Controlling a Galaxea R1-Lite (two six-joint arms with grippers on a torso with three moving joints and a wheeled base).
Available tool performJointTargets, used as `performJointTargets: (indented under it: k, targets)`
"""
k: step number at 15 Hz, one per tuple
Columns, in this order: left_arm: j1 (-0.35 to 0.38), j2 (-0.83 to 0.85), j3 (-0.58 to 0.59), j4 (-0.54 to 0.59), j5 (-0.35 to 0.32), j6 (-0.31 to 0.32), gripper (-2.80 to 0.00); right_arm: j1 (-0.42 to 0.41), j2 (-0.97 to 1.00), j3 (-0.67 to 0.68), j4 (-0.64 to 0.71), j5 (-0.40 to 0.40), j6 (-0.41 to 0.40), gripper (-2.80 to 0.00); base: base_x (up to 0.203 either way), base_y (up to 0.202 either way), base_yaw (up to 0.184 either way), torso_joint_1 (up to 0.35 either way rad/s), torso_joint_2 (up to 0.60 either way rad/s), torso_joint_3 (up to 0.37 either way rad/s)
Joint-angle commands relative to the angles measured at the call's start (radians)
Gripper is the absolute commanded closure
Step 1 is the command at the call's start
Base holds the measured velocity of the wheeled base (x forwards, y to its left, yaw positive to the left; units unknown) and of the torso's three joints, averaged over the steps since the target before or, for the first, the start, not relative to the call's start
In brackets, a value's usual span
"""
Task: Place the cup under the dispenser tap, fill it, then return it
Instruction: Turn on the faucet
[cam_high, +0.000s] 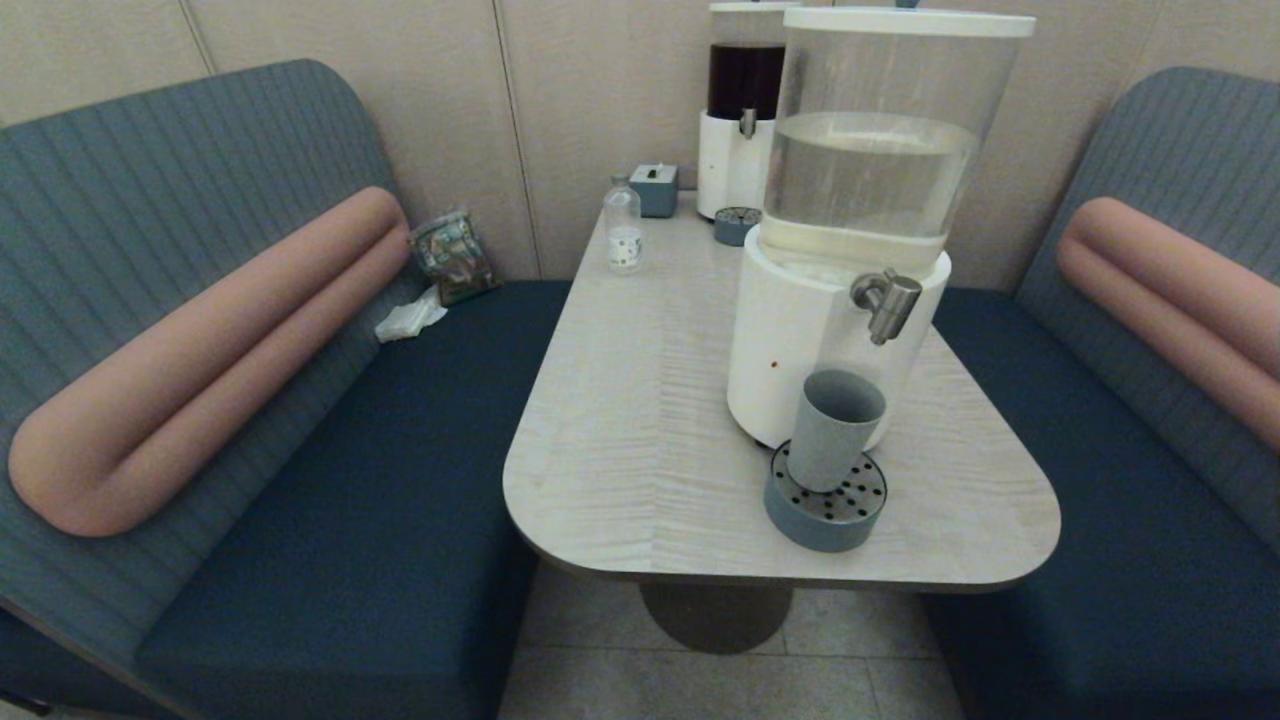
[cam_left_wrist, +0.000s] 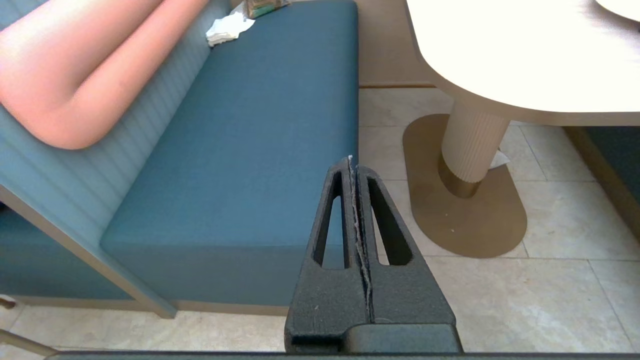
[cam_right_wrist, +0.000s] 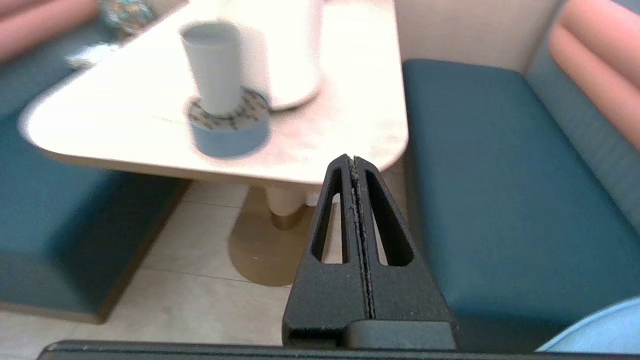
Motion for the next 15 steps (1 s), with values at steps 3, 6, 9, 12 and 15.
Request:
performJointTargets:
  k: [3, 6, 9, 12, 15]
  targets:
    - [0.001, 0.001, 0.002, 0.000, 0.000, 0.000, 0.00, 0.001, 0.230, -0.253, 0.034, 0.013, 0.027, 0.00, 0.000, 0.000, 0.000, 0.000, 0.00, 0.000]
    - [0.001, 0.001, 0.002, 0.000, 0.000, 0.000, 0.00, 0.000, 0.464, -0.463, 0.045, 0.014, 0.048, 0.00, 0.000, 0.000, 0.000, 0.000, 0.00, 0.000]
    - [0.000, 0.001, 0.002, 0.000, 0.000, 0.000, 0.00, 0.000, 0.698, -0.664, 0.069, 0.013, 0.054, 0.00, 0.000, 0.000, 0.000, 0.000, 0.00, 0.000]
    - [0.001, 0.001, 0.002, 0.000, 0.000, 0.000, 0.00, 0.004, 0.875, -0.845, 0.196, 0.023, 0.057, 0.00, 0.000, 0.000, 0.000, 0.000, 0.00, 0.000]
    - [0.001, 0.001, 0.002, 0.000, 0.000, 0.000, 0.00, 0.007, 1.044, -0.989, 0.316, 0.047, 0.058, 0.00, 0.000, 0.000, 0.000, 0.000, 0.00, 0.000]
